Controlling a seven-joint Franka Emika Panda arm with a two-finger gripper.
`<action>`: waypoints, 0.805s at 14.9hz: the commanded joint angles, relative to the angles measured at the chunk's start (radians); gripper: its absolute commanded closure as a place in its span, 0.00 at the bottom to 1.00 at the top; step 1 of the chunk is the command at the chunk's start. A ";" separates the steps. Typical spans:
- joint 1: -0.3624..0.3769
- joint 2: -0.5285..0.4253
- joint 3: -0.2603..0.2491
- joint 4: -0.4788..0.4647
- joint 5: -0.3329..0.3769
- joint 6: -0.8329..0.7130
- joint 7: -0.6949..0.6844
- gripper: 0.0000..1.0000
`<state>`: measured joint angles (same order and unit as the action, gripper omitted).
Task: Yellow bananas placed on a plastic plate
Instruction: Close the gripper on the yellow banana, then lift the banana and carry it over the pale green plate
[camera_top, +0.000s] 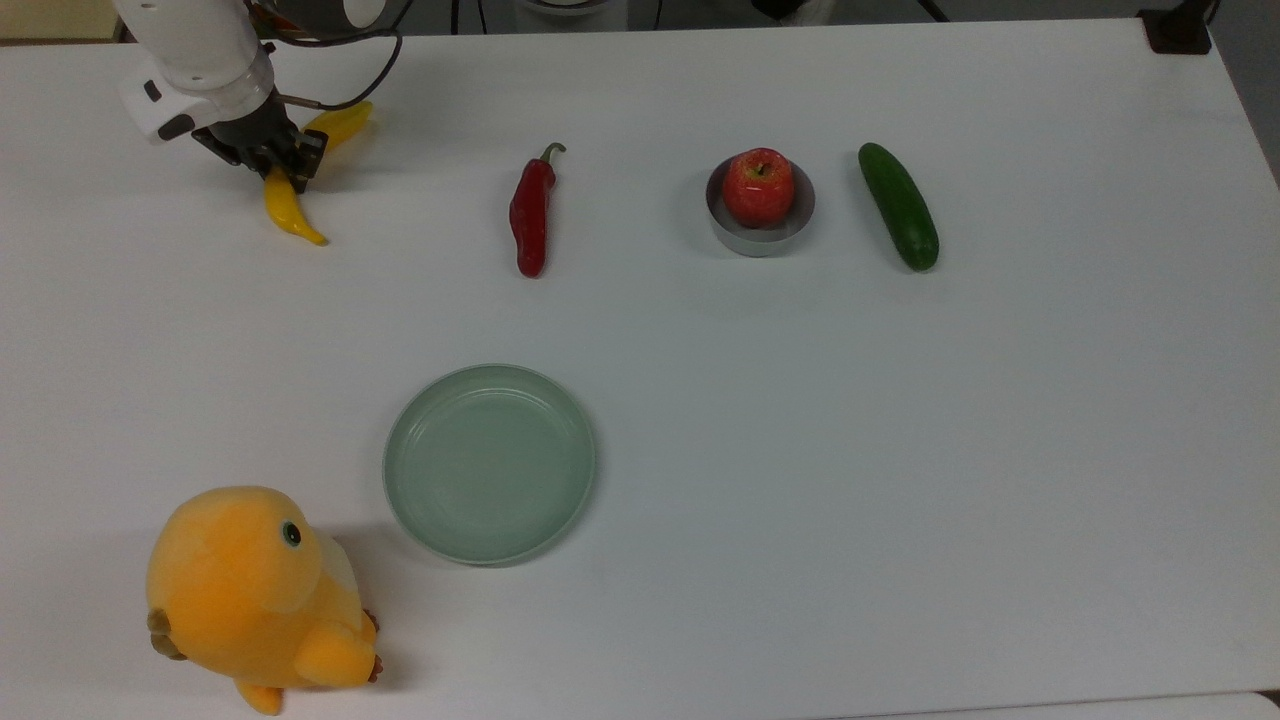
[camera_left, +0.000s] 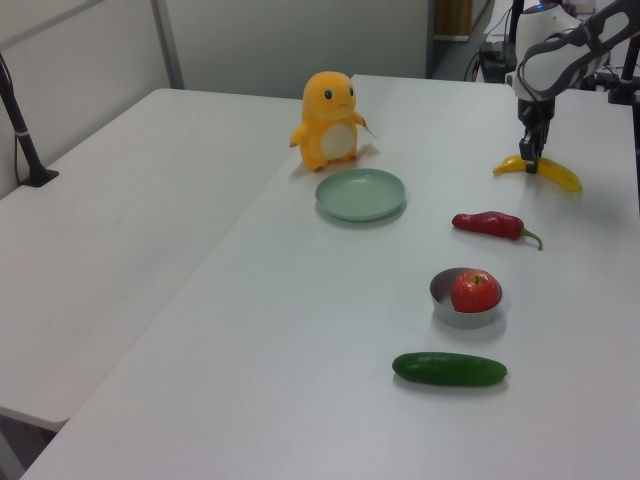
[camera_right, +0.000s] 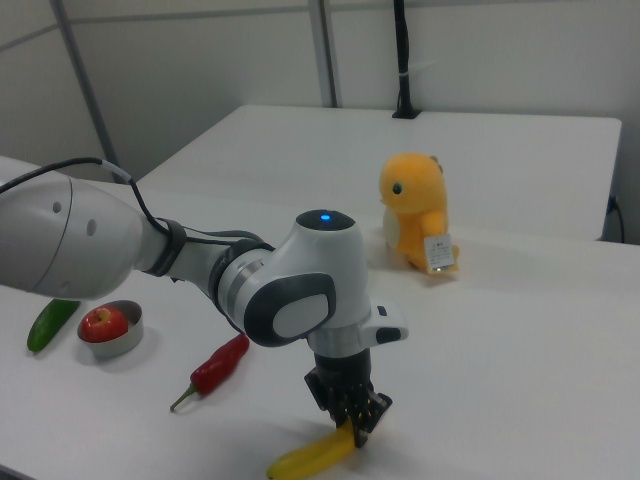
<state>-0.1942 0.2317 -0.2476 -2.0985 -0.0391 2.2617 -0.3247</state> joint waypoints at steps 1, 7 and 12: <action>0.004 -0.035 -0.009 -0.011 -0.010 0.015 -0.014 0.95; 0.045 -0.052 0.004 0.169 0.068 -0.088 -0.008 0.93; 0.094 -0.016 0.022 0.307 0.206 -0.082 0.012 0.93</action>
<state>-0.1306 0.1842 -0.2332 -1.8843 0.1007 2.2065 -0.3247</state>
